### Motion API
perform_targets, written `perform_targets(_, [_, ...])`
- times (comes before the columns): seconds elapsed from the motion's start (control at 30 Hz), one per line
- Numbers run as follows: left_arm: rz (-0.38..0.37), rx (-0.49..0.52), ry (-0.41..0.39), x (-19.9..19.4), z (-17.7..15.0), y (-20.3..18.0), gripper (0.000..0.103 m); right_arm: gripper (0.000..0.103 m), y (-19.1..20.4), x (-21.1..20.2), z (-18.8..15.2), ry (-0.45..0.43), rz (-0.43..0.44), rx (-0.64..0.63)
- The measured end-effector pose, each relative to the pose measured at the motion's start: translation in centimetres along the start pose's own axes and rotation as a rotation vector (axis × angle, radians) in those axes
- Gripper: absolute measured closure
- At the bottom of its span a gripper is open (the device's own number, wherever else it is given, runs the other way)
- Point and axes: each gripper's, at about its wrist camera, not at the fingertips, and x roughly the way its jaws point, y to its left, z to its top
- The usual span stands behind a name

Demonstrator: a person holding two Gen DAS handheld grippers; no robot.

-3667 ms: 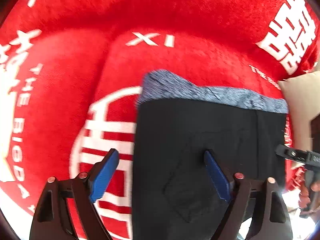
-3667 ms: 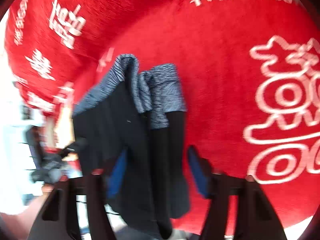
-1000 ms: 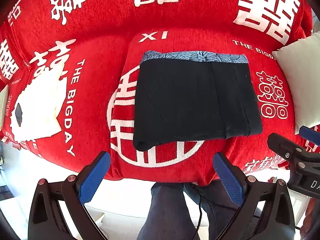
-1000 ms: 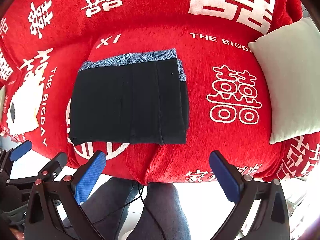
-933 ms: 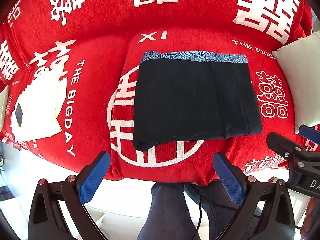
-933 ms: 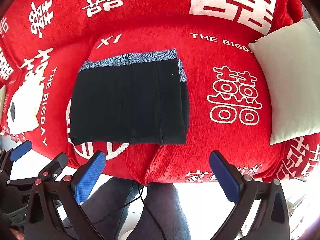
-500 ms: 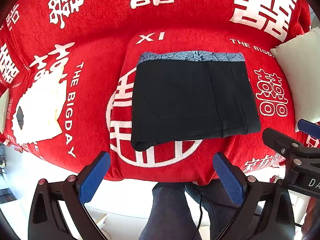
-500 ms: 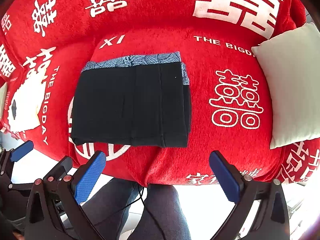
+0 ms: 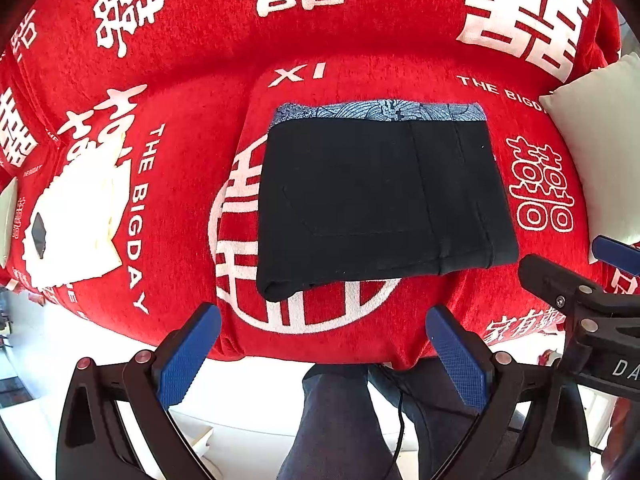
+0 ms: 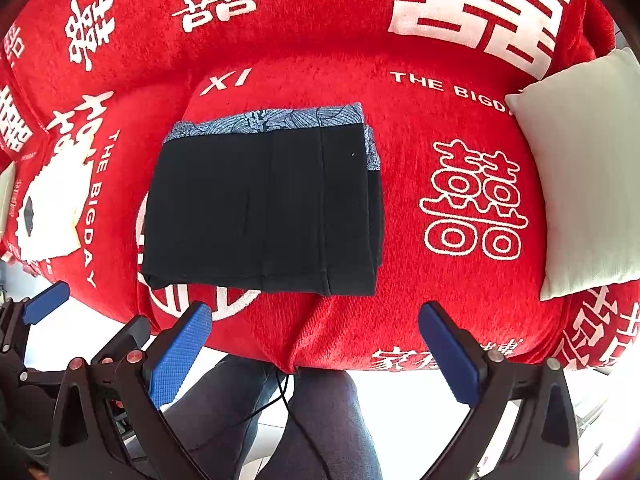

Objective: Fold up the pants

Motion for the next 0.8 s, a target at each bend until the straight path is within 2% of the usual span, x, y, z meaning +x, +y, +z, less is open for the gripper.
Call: perform_targets(0.8, [0.018, 0.028, -0.016, 0.1, 0.6, -1.2, 0.000, 0.000, -0.1, 0.6, 0.3, 0.015, 0.005, -0.010])
